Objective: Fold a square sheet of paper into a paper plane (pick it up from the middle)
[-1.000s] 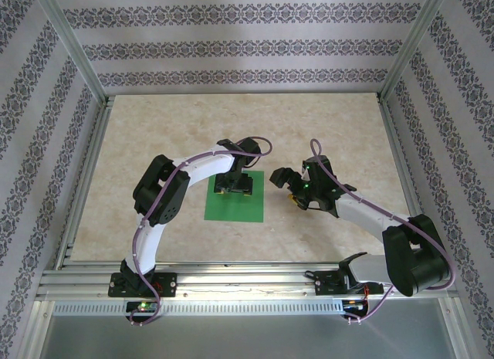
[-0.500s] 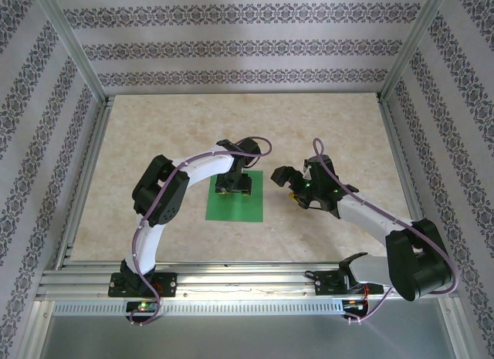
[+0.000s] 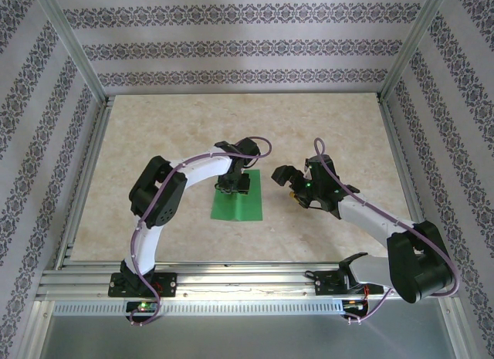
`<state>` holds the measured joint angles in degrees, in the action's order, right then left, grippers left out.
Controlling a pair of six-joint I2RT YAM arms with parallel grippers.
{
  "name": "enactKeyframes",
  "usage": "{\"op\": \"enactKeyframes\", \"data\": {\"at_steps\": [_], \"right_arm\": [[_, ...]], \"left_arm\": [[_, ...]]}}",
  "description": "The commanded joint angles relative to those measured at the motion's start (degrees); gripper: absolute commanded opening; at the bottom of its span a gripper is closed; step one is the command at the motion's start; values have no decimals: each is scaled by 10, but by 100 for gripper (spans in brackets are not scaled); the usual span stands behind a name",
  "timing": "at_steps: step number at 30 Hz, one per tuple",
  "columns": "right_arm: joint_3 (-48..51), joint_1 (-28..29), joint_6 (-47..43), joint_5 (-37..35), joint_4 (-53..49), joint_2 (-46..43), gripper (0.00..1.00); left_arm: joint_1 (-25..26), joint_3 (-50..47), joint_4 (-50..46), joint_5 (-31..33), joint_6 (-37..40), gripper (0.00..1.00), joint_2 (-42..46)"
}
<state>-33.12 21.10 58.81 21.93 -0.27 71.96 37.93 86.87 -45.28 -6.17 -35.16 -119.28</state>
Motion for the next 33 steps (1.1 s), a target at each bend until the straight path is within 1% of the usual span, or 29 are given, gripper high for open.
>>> {"op": "enactKeyframes", "data": {"at_steps": [1, 7, 12, 17, 22, 25, 30, 33], "right_arm": [[10, -6, 11, -12, -6, -14, 98], [13, -13, 7, -19, -13, -26, 98], [19, -35, 1, -14, -24, -40, 98], [32, -73, -6, 1, -31, -65, 98], [38, -109, -10, 19, -32, -98, 98], [49, -120, -12, 22, -7, -128, 98], [51, -126, -50, 39, 5, -171, 98], [54, -128, -57, 58, 11, -173, 96]], "left_arm": [[11, -15, 45, -38, 19, 39, 19], [11, -43, 111, -97, 26, 37, 56], [6, -67, 183, -173, -2, 37, 82], [-1, -83, 260, -258, -42, 37, 104], [-13, -118, 388, -364, -116, 37, 116], [-20, -152, 488, -406, -173, 38, 117], [-39, -233, 657, -426, -278, 38, 105], [-48, -266, 704, -420, -306, 38, 90]]}}
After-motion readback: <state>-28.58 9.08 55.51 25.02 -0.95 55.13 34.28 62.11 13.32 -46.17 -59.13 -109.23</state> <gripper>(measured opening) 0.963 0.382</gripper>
